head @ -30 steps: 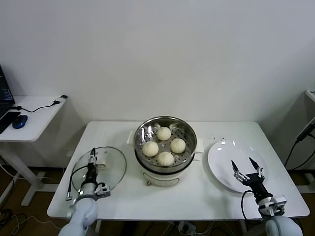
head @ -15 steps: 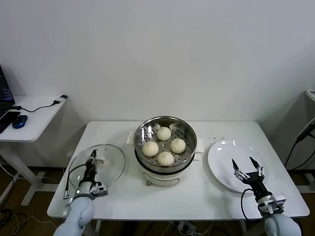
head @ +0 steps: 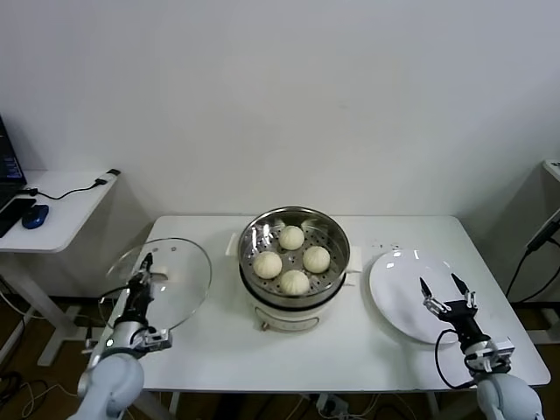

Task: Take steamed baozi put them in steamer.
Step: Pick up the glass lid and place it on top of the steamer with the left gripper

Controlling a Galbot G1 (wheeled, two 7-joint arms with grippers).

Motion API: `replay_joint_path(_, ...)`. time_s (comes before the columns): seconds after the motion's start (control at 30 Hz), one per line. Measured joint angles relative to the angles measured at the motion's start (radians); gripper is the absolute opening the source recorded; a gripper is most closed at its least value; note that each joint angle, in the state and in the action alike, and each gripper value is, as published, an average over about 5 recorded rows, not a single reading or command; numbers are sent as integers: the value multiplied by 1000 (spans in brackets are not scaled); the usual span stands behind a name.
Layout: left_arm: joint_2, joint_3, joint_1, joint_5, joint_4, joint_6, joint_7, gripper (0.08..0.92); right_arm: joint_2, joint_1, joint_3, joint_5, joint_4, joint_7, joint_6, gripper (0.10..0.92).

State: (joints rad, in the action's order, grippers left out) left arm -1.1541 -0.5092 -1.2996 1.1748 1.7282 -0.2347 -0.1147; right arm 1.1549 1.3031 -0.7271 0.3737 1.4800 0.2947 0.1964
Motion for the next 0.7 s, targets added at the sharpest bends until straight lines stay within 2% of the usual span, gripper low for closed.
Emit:
replay_joint_path(0.2,55,-23,-63,-2,174,-97,58,153,-15,-23,8,4,-17,-3,-3,823)
replay_joint_path(0.37,108,-5,-69,-2,291,-209,116,153,-27,-45,17,2,-34,-11,-6,823)
replay_joint_path(0.53,145,60,-18,23,362,-323,192,153,-41,-70,33,-2,-49,-23,-10,823)
replay_joint_path(0.7,142,167,81,79,394,-405,317,153,-50,-96,52,-5,-64,-33,-12,823)
